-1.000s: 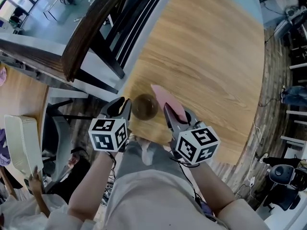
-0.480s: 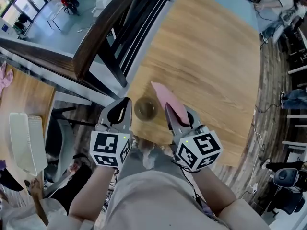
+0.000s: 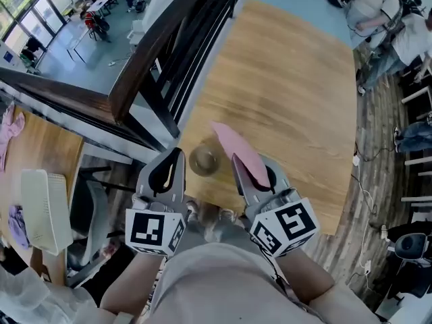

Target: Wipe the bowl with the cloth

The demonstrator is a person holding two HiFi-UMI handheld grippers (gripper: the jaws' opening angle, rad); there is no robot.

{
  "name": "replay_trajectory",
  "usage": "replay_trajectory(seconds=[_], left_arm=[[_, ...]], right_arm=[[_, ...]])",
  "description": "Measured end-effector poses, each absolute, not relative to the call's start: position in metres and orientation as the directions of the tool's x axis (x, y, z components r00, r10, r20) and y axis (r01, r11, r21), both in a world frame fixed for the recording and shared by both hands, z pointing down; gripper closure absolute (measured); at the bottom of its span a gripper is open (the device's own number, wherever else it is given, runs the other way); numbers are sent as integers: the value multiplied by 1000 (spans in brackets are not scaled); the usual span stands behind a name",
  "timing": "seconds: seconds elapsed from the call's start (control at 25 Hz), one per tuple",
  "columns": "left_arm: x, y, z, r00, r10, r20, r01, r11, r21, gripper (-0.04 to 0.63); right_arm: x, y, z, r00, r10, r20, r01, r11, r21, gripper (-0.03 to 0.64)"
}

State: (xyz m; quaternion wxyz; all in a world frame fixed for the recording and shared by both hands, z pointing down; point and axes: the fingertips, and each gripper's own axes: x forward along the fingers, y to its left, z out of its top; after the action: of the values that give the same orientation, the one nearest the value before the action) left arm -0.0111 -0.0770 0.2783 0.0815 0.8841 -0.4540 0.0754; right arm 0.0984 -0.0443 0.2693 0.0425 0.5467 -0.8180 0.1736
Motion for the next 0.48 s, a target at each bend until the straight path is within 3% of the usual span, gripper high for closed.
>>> replay_trajectory(seconds=[0.24,0.48], left_arm=[[-18,-57,257,556,-822,125,-830,-557,27,592],[-19,-44,259,562,-815,144,-823,-567,0,592]], right_arm=[[100,-23,264,-385,-892,237,-918,343,-200,602],[99,-9,259,-386,-897,215,-919,354,-173,603]])
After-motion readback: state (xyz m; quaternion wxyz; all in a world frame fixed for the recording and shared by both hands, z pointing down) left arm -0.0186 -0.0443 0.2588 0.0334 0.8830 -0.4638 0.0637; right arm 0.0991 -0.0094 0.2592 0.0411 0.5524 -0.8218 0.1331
